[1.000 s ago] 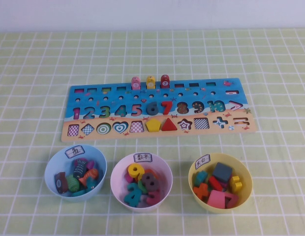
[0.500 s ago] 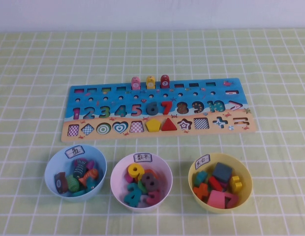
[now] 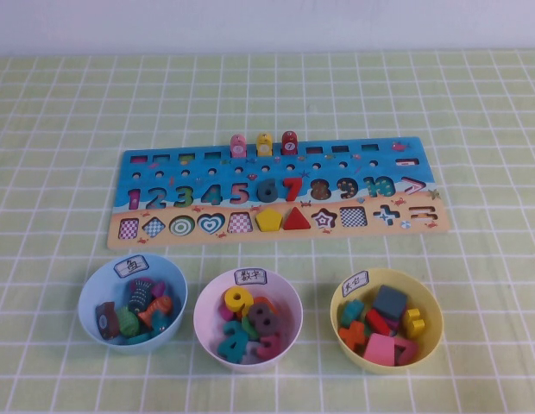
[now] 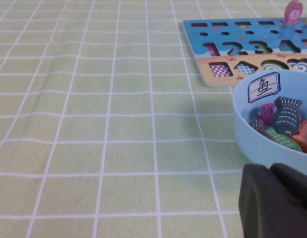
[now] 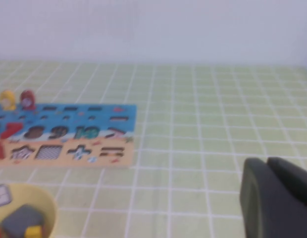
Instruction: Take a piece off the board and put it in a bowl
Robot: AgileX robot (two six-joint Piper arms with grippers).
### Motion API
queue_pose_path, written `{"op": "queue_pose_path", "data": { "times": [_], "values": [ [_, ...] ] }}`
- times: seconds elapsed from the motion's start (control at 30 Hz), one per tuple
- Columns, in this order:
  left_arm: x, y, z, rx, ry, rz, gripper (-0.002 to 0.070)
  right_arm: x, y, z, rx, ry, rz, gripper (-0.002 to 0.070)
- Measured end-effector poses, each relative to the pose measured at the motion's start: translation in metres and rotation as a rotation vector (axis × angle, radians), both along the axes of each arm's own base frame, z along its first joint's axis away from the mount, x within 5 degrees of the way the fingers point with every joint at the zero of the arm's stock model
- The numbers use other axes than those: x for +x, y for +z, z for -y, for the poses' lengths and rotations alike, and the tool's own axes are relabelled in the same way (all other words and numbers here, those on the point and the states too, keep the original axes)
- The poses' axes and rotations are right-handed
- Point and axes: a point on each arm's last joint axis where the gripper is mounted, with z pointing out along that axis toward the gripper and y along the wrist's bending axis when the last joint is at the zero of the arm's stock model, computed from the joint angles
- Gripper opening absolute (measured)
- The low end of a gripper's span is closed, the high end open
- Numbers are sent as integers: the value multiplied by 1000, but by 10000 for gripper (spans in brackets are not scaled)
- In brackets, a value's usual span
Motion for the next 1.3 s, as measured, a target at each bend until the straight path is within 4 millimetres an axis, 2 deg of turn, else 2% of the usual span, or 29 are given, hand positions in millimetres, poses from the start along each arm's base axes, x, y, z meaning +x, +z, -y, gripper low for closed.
{"op": "queue_pose_path", "data": {
  "times": [0.17,0.57,0.83,1.3],
  "values": [
    [0,0,0,0,0,0,-5,2,-12,3,10,-60,53,-17],
    [0,0,0,0,0,0,-5,4,-43,3,6,-61,-39,-17],
    [0,0,0,0,0,0,-5,2,-52,3,1,-55,-140,-17],
    [0,0,0,0,0,0,-5,2,-53,2,2,-54,-153,-17]
  ]
}}
